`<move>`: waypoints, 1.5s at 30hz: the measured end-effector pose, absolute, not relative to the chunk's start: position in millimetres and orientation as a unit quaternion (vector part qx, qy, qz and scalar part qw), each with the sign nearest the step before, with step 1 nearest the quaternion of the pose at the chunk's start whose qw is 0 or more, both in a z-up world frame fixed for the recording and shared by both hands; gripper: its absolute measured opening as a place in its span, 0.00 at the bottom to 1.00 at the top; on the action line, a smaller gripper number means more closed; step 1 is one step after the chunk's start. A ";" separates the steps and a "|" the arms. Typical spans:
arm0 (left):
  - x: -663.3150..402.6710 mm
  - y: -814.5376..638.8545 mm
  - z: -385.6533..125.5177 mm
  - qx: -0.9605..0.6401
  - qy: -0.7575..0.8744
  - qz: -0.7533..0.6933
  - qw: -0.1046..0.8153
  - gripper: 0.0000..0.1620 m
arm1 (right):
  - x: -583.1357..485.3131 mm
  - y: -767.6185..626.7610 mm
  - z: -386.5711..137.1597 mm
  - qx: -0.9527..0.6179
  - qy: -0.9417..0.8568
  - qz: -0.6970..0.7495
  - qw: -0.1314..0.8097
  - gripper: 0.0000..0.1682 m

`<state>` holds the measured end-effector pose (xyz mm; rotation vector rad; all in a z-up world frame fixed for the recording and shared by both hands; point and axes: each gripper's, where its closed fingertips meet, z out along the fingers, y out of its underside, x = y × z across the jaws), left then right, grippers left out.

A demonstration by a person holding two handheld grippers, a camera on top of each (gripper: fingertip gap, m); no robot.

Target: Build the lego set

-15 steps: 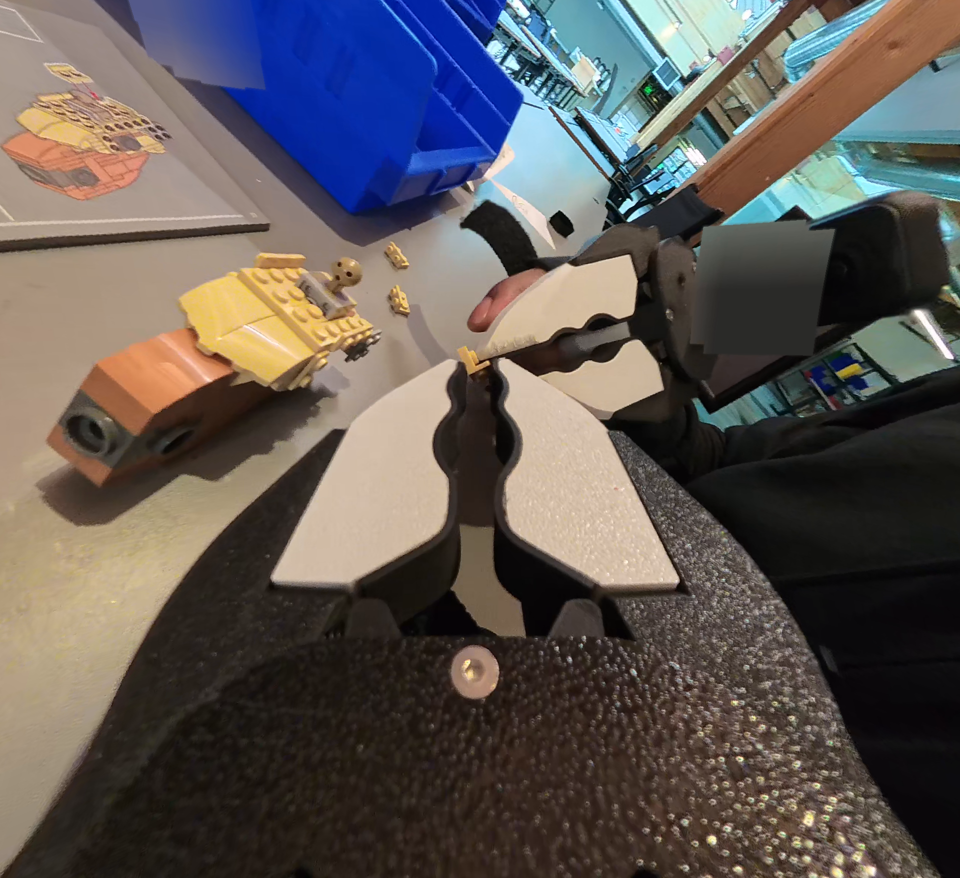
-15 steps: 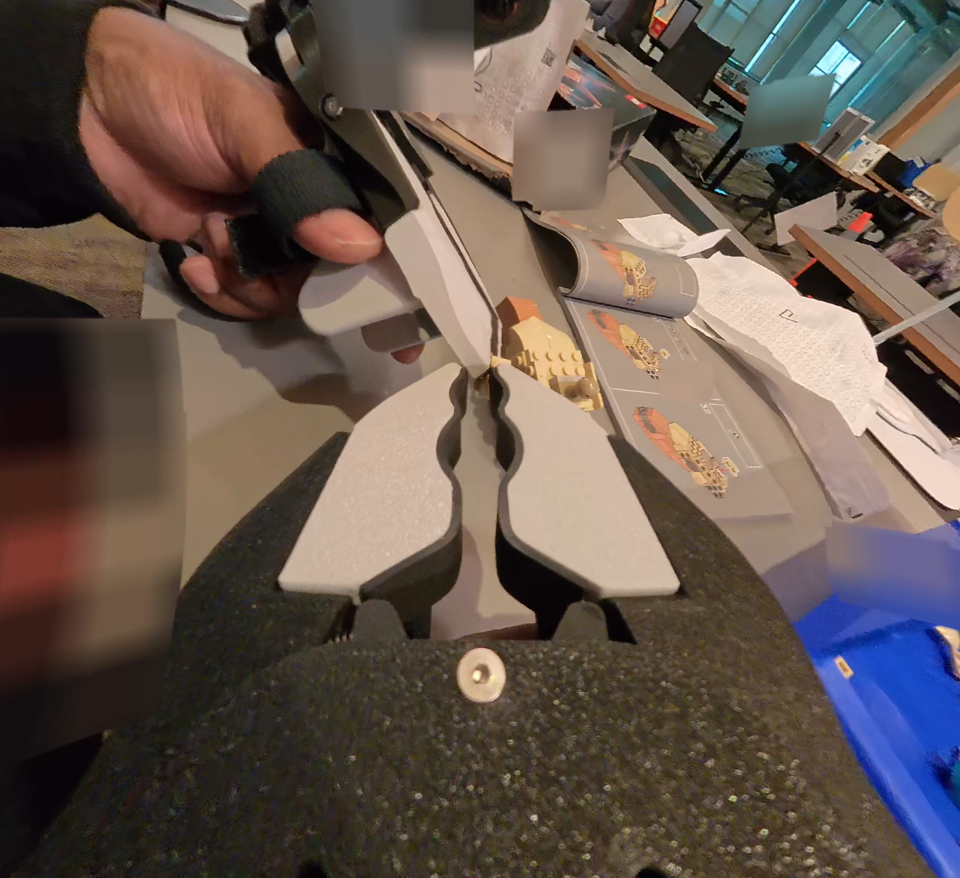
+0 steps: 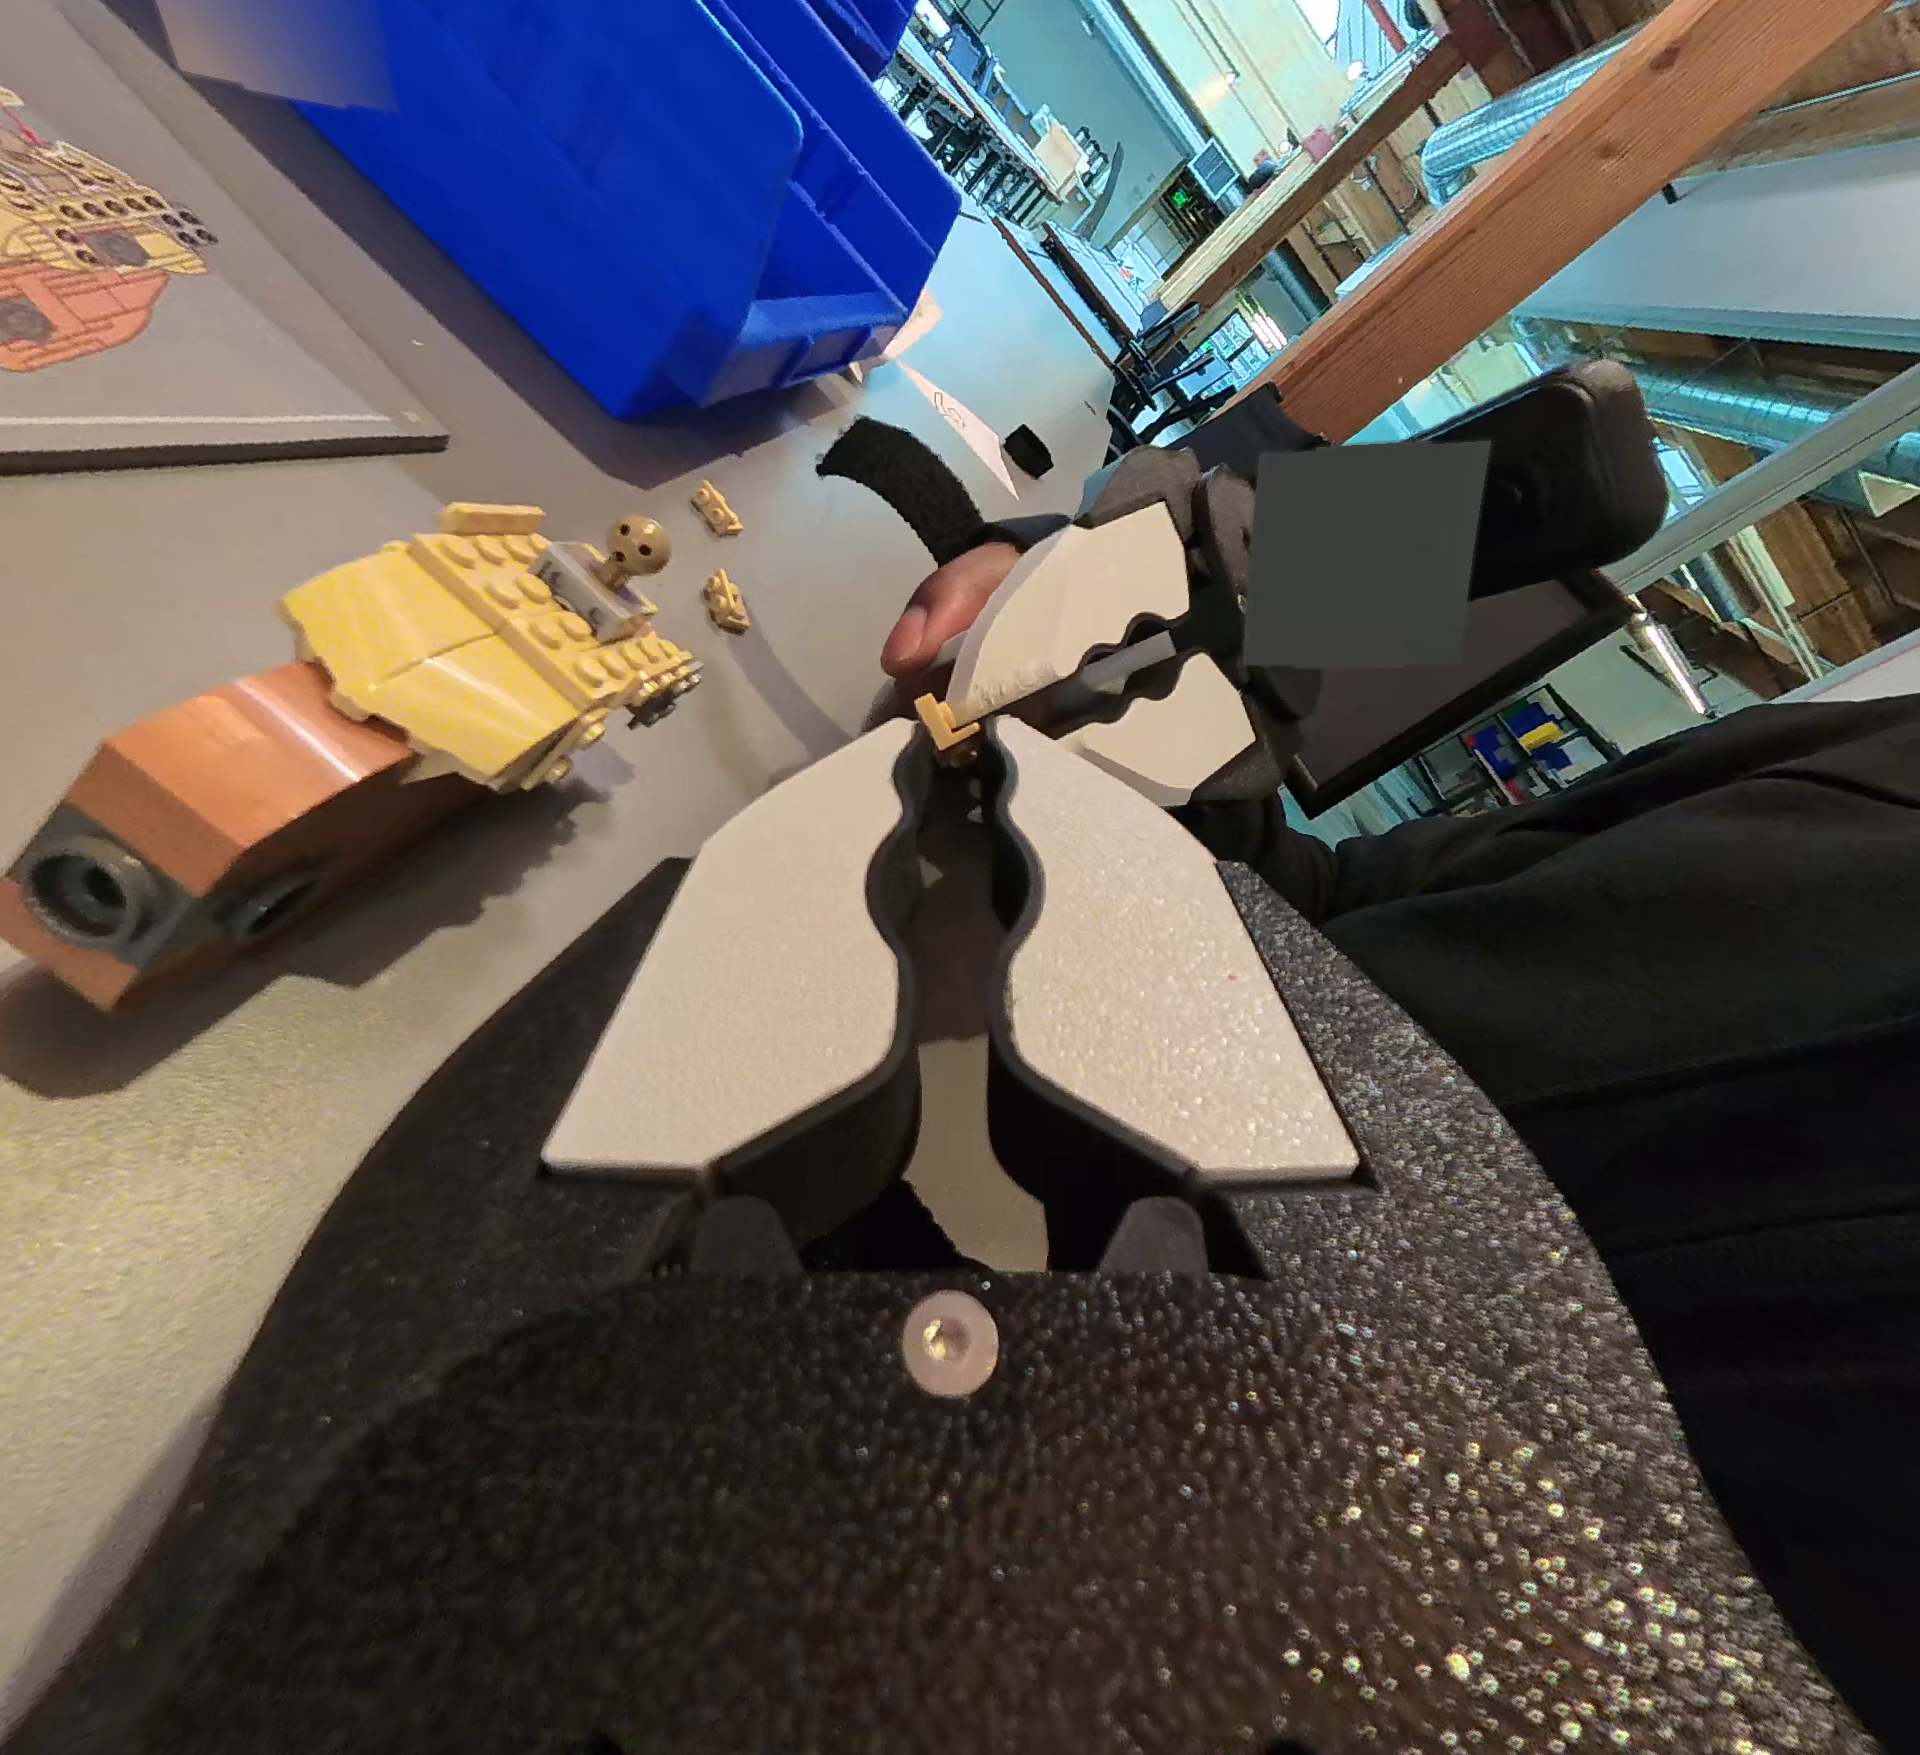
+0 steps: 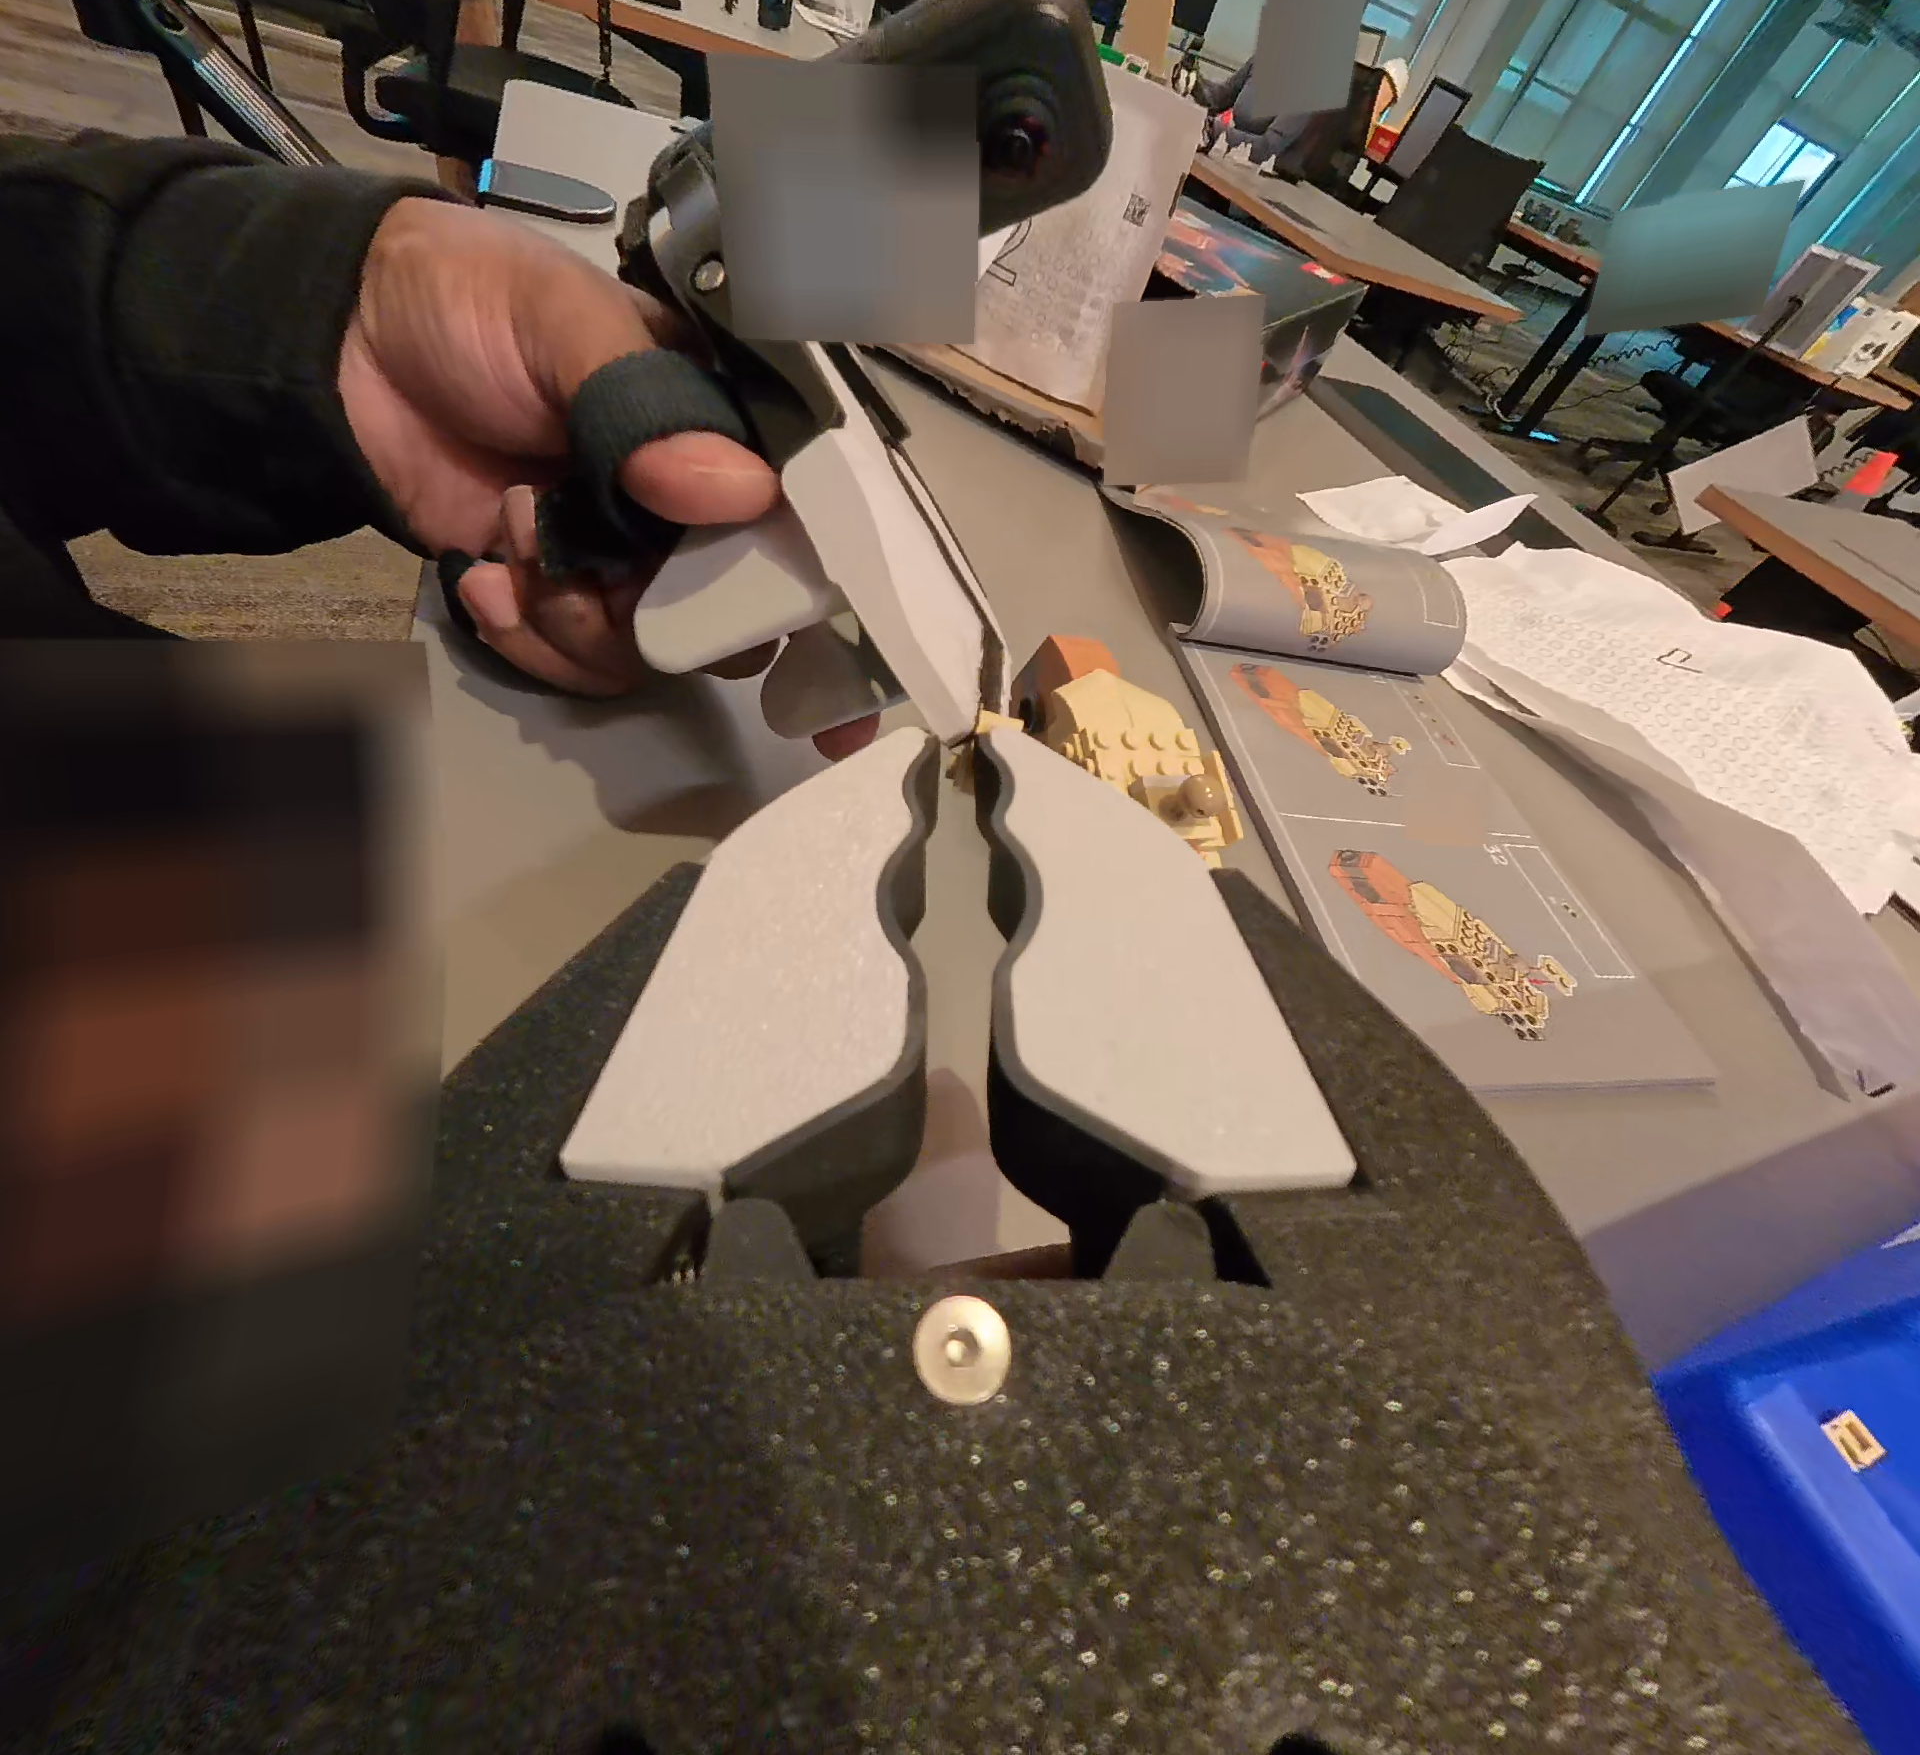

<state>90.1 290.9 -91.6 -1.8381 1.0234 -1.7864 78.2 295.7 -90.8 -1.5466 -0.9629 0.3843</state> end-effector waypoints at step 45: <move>70.4 365.8 -144.5 -0.547 0.699 -0.397 0.232 0.29 | 118.0 327.0 -109.7 -0.733 -0.494 0.081 0.460 0.02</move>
